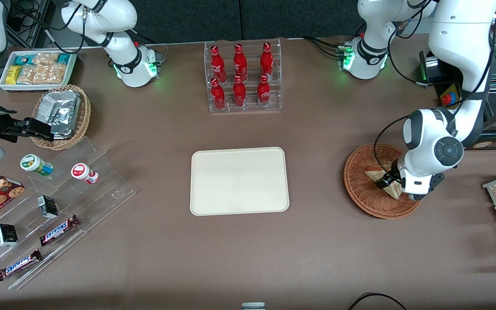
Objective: Place sandwich from basket to tray
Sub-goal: 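Lower the open left gripper into the wicker basket and close on the sandwich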
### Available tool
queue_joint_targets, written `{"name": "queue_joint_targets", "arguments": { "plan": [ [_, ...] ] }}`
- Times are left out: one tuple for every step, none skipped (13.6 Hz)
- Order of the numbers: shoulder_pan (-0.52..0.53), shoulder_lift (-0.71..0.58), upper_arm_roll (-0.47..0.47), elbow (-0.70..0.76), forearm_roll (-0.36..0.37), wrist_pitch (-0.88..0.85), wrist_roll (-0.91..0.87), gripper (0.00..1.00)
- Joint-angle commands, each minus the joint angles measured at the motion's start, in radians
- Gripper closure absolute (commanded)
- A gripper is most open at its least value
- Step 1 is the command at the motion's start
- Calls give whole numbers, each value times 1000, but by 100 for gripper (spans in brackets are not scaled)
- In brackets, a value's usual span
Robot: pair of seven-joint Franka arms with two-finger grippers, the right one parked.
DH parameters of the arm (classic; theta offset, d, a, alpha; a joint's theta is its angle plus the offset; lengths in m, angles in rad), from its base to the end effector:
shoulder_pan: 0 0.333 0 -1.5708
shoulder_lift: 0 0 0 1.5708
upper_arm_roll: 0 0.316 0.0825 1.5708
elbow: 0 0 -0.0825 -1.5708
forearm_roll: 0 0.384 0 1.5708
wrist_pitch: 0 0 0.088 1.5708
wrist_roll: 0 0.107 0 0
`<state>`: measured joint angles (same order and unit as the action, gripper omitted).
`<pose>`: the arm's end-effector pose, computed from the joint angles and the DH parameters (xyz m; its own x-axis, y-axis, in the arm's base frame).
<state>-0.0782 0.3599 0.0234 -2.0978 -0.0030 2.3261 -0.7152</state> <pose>0.5674 -0.0312 0.2366 0.7828 0.6150 -0.0948 0.6085 -0.7884 -0.0908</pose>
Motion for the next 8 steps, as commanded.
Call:
{"name": "queue_joint_targets", "arguments": {
  "plan": [
    [-12,2,7,-16,-11,24,-13,48],
    [-12,1,7,-15,-11,24,-13,70],
    [-12,-4,7,-13,-11,16,-13,83],
    [-12,-13,7,-7,-11,4,-20,88],
    [-12,-37,9,4,-11,-32,-27,89],
    [-12,-61,9,37,-11,-98,-24,90],
    [-12,-85,7,89,-9,-198,-29,90],
    [-12,-99,6,157,-12,-303,-33,90]
  ]
}}
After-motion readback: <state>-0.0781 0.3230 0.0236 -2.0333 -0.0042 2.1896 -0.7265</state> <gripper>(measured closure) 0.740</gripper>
